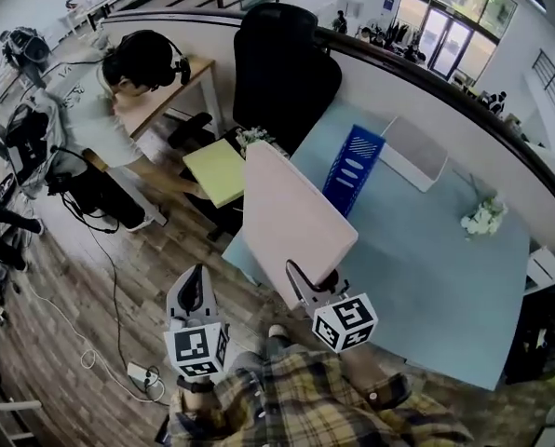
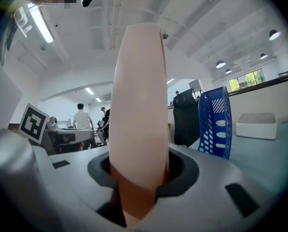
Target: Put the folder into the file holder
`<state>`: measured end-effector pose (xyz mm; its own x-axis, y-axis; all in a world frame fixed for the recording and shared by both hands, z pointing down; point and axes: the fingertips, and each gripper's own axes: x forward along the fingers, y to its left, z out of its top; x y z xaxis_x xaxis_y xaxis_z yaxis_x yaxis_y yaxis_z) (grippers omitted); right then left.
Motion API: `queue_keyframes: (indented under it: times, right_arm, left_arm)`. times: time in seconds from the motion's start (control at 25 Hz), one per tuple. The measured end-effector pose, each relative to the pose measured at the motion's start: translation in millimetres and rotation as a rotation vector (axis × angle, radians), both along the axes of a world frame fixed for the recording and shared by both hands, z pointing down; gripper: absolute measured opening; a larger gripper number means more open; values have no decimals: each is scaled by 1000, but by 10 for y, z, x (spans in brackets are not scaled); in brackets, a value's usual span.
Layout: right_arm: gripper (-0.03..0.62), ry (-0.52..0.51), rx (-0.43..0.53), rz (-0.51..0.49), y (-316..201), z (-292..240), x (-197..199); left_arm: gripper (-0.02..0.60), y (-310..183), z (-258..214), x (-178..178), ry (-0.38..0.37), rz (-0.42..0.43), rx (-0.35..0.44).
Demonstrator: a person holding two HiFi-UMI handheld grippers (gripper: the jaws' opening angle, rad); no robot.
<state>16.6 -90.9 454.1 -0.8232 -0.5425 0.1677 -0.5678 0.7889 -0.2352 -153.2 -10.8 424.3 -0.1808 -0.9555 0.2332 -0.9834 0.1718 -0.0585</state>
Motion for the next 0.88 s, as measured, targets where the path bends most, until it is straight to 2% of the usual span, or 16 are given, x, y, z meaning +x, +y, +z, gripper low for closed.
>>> queue_keyframes:
  times: [0.16, 0.44, 0.88]
  right_arm:
    - [163, -18, -15, 51, -93, -19, 100]
    - [163, -24, -25, 162, -227, 22, 147]
    - [163, 15, -20, 399, -489, 16, -174]
  left_arm:
    - [-9, -223, 15, 46, -1, 51, -8]
    - [-9, -723, 28, 82, -3, 196, 1]
    - [-9, -1509, 7, -180, 22, 458, 8]
